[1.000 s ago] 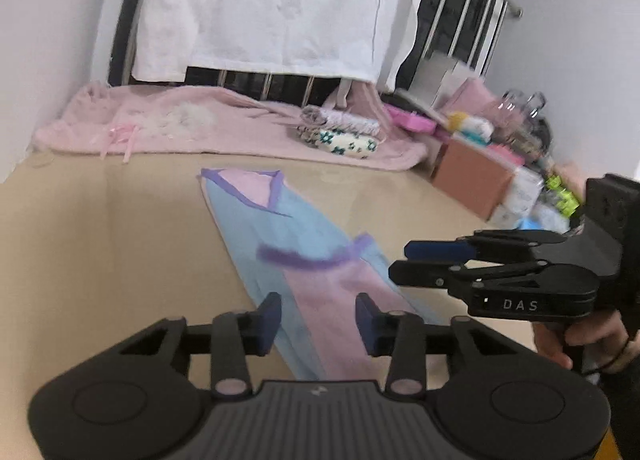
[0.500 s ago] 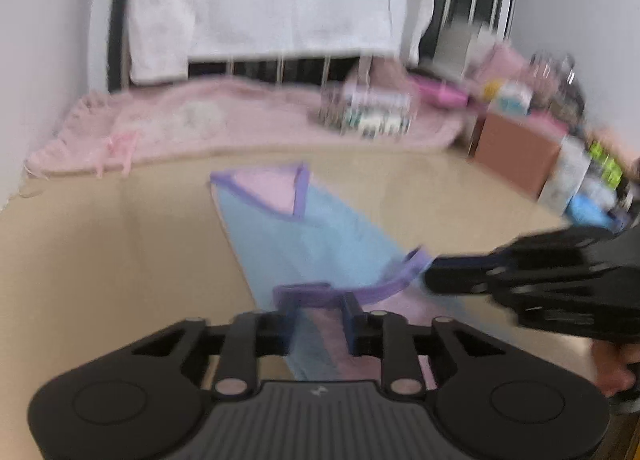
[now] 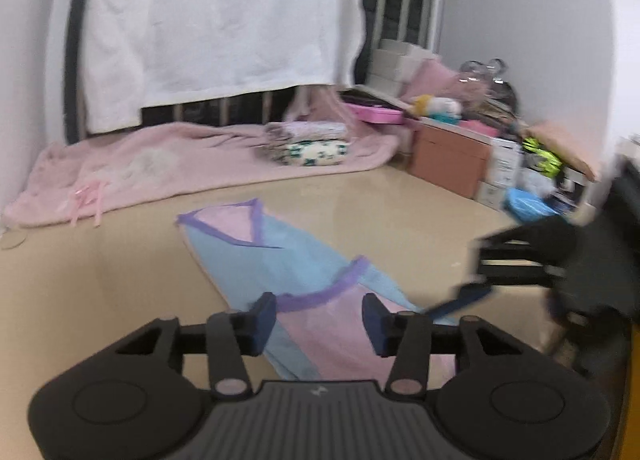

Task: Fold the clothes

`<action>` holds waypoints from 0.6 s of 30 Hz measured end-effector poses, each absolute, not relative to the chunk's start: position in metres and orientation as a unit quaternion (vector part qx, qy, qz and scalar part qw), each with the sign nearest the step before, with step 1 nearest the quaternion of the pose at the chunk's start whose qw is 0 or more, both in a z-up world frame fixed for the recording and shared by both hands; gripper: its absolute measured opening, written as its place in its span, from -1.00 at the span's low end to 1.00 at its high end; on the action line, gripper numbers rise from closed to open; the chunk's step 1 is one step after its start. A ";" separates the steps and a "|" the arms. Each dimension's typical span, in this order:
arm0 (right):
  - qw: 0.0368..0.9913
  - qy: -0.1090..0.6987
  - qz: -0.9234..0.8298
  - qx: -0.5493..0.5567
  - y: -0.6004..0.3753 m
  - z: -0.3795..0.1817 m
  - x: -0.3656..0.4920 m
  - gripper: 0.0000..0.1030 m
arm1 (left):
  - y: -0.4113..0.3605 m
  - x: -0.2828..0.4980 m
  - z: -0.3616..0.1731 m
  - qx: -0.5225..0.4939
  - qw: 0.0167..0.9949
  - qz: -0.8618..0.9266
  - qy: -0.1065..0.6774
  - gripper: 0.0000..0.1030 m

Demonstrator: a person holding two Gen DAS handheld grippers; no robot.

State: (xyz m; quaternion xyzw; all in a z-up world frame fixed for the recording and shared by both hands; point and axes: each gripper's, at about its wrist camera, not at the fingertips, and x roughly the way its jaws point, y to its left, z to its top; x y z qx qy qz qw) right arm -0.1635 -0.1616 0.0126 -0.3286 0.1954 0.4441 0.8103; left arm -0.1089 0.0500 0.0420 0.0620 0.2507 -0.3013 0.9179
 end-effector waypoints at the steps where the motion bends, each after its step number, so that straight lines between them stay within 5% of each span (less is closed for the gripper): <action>1: 0.804 0.204 0.450 -0.331 -0.161 0.011 -0.158 -0.12 | 0.049 -0.114 0.041 0.076 0.919 -0.295 0.250 -0.09; 6: 0.782 0.246 0.476 -0.320 -0.158 0.017 -0.139 -0.59 | 0.047 -0.139 0.032 0.128 0.898 -0.347 0.237 -0.04; 8: 0.775 0.260 0.486 -0.307 -0.159 0.020 -0.132 -0.71 | 0.047 -0.150 0.031 0.131 0.891 -0.376 0.218 0.33; 10: 0.769 0.274 0.500 -0.289 -0.163 0.026 -0.130 -0.74 | 0.043 -0.162 0.030 0.146 0.891 -0.385 0.193 0.54; 18: 0.767 0.287 0.543 -0.185 -0.196 0.051 -0.157 -0.75 | 0.008 -0.216 0.003 0.328 0.843 -0.412 0.111 0.54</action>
